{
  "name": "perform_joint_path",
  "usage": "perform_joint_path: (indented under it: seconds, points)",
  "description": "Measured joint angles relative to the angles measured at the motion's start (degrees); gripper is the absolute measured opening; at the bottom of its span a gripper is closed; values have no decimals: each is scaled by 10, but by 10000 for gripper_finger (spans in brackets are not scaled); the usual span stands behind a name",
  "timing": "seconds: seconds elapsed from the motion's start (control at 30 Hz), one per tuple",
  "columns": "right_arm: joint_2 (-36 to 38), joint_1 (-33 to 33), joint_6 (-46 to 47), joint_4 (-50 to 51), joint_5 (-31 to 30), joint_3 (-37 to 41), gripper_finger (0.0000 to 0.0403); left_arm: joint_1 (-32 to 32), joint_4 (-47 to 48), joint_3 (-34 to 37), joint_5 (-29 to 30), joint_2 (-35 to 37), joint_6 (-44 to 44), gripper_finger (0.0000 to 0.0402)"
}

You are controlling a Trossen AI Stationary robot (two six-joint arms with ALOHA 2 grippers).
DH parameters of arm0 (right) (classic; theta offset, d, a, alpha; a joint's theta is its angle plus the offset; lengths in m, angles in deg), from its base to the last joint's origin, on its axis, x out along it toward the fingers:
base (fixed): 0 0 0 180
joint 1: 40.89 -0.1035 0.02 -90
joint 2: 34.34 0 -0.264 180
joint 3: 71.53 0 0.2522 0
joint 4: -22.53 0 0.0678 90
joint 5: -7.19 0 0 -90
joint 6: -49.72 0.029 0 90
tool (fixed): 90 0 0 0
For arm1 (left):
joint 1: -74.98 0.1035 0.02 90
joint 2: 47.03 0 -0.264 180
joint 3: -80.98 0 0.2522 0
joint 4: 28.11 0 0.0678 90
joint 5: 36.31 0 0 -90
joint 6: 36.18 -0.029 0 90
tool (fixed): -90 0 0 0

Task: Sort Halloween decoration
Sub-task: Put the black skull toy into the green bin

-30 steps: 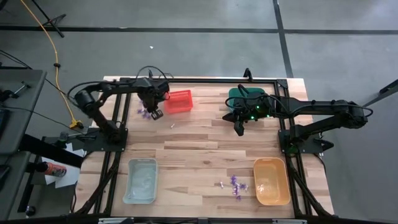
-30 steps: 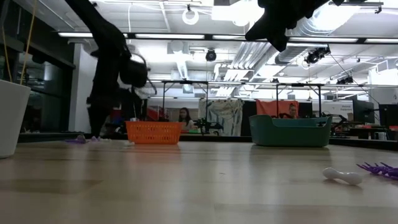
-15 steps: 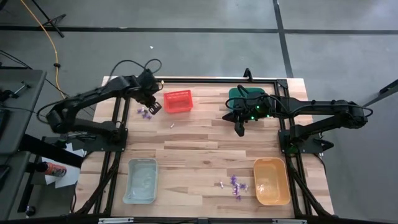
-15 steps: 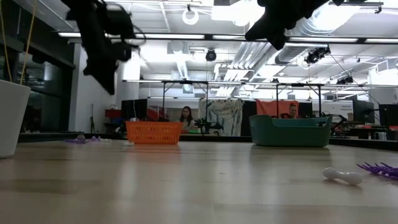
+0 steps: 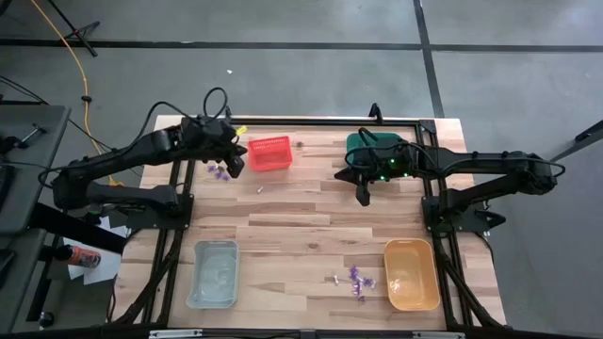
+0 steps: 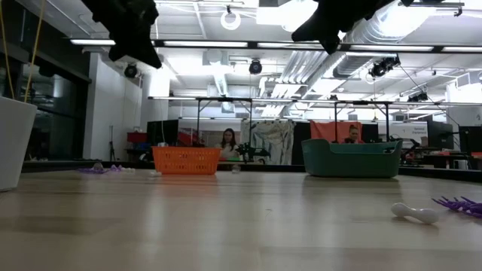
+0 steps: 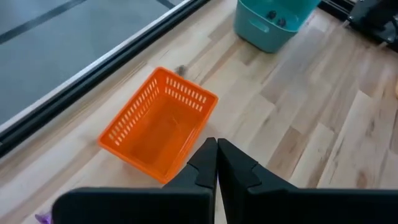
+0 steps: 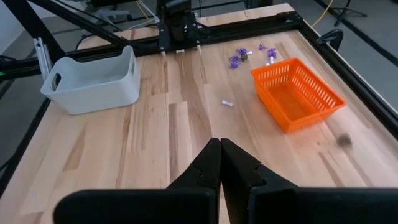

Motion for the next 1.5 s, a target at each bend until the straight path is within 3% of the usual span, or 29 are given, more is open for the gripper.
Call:
perform_joint_path:
  seconds: [0.43, 0.67, 0.87, 1.13, 1.3, 1.5]
  points:
    - [0, 21, -10, -5, 0, 0, 3, -6, -3, 0, 9, -35, 42, 0]
    - [-32, 30, 27, -88, 0, -4, 5, -25, -6, 0, 6, -24, 84, 0]
    - [-138, 31, 35, -48, 17, -77, 68, -51, -59, 0, 6, 21, 44, 0]
    - [-319, 56, 17, 110, -116, -219, 189, -33, -123, -1, 28, 63, -35, 0]
    - [-413, 86, 141, 162, -116, -273, 204, -30, -123, -1, 21, 73, -54, 0]
    - [-492, 113, 210, 188, -115, -316, 204, -30, -109, -1, 20, 71, -67, 0]
